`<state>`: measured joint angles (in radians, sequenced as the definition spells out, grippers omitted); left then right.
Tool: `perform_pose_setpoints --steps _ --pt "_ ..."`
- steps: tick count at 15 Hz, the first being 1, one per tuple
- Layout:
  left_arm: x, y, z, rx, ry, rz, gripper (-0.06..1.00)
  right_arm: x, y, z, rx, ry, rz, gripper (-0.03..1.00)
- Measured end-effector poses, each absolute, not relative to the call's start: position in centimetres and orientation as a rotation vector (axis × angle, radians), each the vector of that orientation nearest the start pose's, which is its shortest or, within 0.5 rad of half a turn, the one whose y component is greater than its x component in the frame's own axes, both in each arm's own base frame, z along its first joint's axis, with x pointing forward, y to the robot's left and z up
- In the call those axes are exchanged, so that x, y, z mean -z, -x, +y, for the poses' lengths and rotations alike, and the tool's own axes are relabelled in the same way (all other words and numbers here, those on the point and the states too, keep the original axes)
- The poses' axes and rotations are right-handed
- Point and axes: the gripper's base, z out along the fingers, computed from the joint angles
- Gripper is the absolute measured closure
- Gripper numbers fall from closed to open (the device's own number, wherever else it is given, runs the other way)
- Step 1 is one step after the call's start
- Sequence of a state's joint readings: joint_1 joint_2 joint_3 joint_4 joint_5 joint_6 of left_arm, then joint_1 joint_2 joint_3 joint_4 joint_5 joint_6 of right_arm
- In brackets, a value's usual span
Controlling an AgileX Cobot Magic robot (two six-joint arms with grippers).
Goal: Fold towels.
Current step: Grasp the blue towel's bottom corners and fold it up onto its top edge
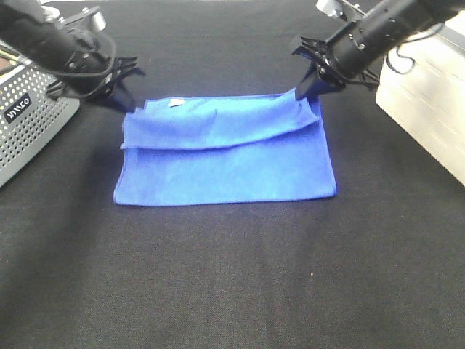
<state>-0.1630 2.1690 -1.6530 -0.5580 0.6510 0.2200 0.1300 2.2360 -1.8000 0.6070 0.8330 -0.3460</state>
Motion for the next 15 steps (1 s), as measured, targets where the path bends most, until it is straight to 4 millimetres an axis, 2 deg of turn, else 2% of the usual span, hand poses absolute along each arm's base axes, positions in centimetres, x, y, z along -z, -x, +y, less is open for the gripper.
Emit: perform_pose_setpoints --steps 4,7,11,15 --pt "-16.4 -50.9 -10.9 0.515 -0.039 2.478 0.94 -16.1 -52.4 10.5 -0.607 0.222 2.556 0.97" --pt "-14.9 -52.8 -10.7 0.458 -0.005 2.38 0.94 -14.0 -54.9 10.6 -0.56 0.235 2.497 0.97" --pt "-13.9 -54.0 -10.2 0.395 0.047 2.265 0.94 -13.0 -56.1 10.1 -0.452 0.219 2.452 0.97" --pt "-11.4 -54.2 -10.2 0.378 0.059 2.286 0.94 -12.9 -56.4 9.8 -0.415 0.212 2.427 0.96"
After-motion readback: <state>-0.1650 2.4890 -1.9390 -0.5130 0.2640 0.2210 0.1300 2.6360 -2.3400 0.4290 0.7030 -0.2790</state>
